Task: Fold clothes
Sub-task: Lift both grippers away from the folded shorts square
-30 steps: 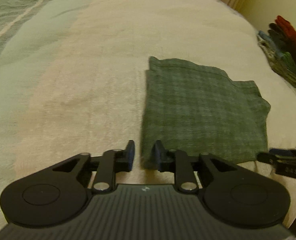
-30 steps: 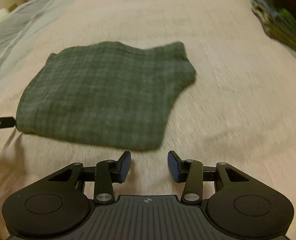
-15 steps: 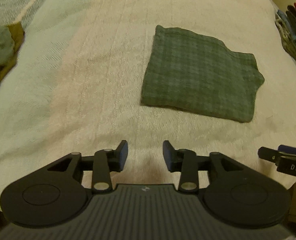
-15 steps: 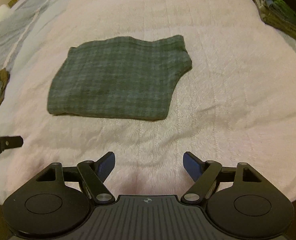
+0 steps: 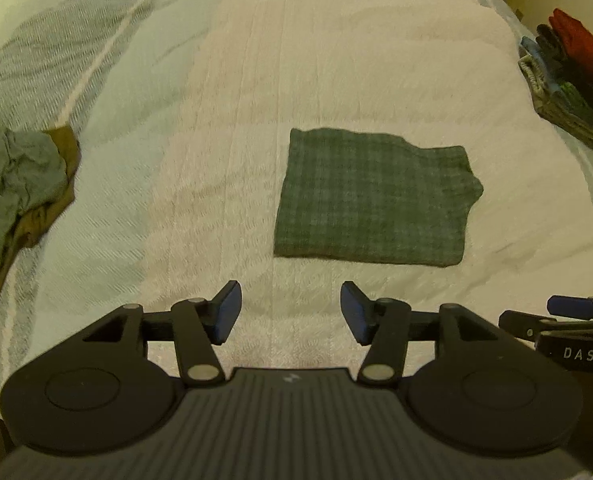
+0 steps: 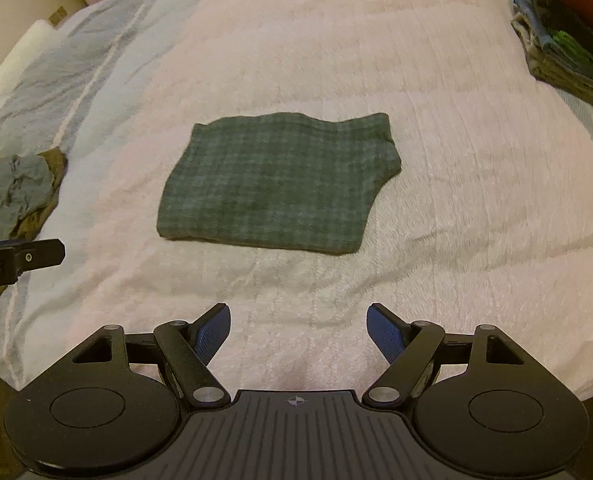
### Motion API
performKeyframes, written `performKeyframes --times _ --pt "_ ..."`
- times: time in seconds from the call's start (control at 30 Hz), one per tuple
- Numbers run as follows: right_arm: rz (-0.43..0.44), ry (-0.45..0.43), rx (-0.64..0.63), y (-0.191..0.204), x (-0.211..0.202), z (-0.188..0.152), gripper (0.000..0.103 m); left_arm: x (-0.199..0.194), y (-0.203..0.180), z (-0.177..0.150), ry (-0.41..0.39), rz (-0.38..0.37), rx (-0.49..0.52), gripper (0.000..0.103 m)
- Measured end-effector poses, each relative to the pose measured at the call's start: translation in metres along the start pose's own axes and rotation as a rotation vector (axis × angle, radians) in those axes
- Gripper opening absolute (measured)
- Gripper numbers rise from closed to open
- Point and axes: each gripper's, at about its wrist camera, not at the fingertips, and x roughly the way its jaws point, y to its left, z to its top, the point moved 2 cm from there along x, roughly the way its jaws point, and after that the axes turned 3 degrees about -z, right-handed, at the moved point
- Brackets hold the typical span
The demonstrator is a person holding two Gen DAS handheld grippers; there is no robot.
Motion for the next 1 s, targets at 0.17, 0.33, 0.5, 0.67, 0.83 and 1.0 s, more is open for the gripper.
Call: performKeyframes --times 0.17,0.33,0.5,0.67,0.83,1.0 --pt "0.004 -0.006 -0.002 0.001 -0.005 -0.001 0.078 -0.017 -0.006 0.0 -0.034 0.016 0.011 0.054" --pt "0.008 -0.018 -0.012 0.003 -0.01 -0.001 0.078 -0.026 -0.008 0.0 -0.055 0.021 0.01 0.056" --pt "0.012 -0.025 -0.02 0.003 -0.012 0.0 0.078 -0.031 -0.01 -0.001 -0.065 0.028 0.009 0.056" --pt "0.016 -0.022 -0.025 0.004 -0.011 -0.001 0.078 -0.031 -0.01 -0.002 -0.065 0.032 0.009 0.056" --pt "0.015 -0.005 -0.026 0.005 -0.007 -0.005 0.078 -0.029 -0.011 -0.005 -0.055 0.034 0.007 0.058" --pt "0.01 0.022 -0.019 0.003 0.0 -0.01 0.078 -0.023 -0.011 -0.009 -0.032 0.035 -0.001 0.058"
